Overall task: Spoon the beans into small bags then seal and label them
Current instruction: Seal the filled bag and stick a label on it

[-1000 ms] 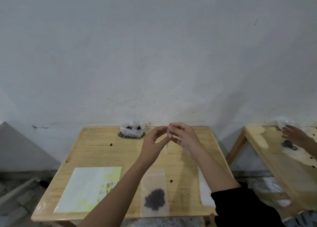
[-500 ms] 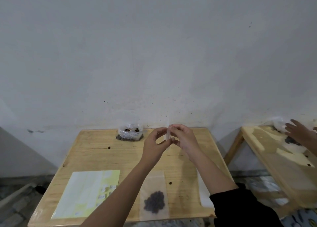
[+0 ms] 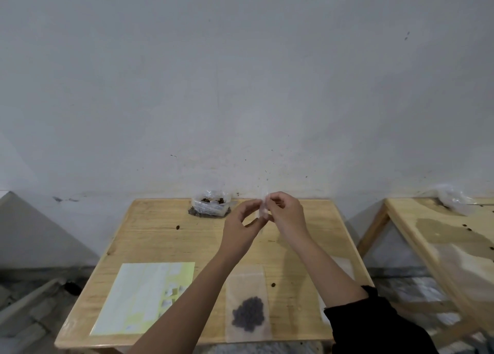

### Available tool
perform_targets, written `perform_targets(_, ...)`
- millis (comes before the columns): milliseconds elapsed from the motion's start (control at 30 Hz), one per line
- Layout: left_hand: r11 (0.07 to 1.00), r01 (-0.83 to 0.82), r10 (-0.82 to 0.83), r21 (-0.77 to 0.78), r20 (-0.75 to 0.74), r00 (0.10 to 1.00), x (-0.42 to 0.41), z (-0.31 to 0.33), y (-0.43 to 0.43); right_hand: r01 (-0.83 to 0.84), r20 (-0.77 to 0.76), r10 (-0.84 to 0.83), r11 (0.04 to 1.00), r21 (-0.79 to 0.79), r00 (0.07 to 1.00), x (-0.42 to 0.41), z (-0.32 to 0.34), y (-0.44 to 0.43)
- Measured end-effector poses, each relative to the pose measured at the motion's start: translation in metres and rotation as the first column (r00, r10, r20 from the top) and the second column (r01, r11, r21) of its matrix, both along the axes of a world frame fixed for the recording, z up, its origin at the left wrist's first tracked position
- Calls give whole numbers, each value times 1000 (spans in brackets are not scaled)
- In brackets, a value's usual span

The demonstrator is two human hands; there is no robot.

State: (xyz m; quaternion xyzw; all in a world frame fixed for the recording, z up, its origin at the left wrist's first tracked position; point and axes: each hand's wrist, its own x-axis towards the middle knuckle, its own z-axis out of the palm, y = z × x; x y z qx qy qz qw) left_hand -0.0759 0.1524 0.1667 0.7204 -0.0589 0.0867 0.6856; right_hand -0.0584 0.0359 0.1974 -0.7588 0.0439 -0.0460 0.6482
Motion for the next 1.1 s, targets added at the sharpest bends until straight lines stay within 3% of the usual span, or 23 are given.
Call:
perform_targets(400,979,-110,97,170,81,992,0,-1,-3,33,-25,-33,999,-19,999,1,1,3)
perform_targets(567,923,-170,106,346,197,975,6,-2,-8,36,-32,-39,995,-93,999,6,-1,2)
perform_targets(800,896,-213,128,390,233,964,11,-4,-16,116,-17,-117,992,-53,993,6,-4,1)
perform_targets(1100,923,-44,-45,383,219,975,21,-7,-4,70,26,-67,992,-101,997,12,-15,-15)
